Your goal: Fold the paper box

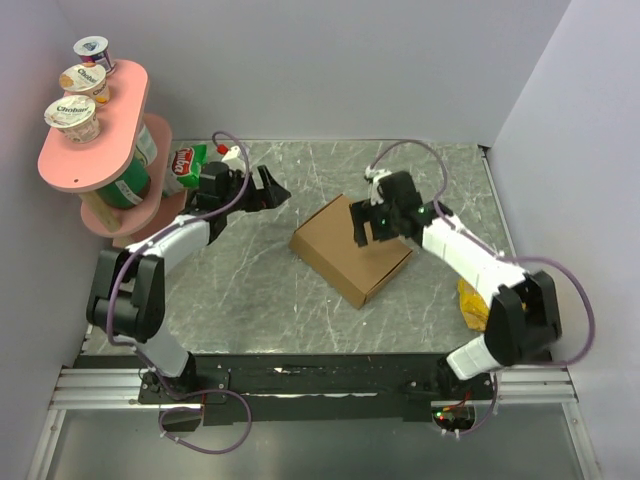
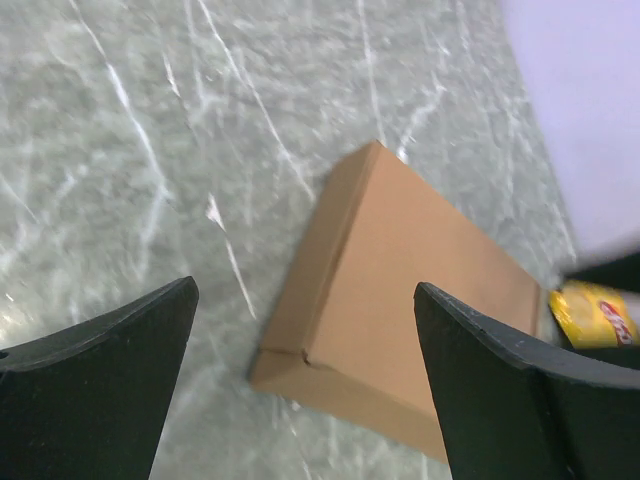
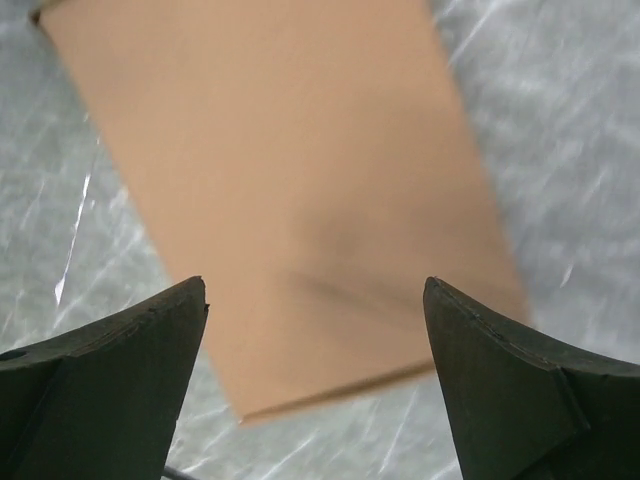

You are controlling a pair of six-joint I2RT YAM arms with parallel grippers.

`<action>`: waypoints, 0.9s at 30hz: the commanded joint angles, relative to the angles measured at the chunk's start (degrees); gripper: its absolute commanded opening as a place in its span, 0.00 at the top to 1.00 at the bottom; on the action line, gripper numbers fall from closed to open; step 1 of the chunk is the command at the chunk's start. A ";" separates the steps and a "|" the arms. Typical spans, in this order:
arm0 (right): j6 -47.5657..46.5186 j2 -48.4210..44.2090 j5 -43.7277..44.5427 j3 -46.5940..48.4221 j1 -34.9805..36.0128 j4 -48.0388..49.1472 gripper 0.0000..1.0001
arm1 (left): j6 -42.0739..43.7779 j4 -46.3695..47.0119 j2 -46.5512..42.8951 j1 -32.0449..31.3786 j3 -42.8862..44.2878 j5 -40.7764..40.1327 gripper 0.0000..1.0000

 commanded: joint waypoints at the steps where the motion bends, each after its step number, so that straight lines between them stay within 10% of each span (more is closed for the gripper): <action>1: -6.95 8.19 -17.57 7.79 -7.37 4.81 0.08 | -2.63 1.49 -6.05 -0.26 -3.88 2.53 0.04; 11: -8.09 25.23 -31.38 16.50 -18.28 5.52 0.17 | -1.40 -5.36 -18.01 -0.18 -8.63 4.19 0.04; 27: -6.42 43.80 -49.77 27.49 -18.55 -6.86 0.60 | 3.97 -15.92 -29.52 0.18 -9.51 8.40 0.04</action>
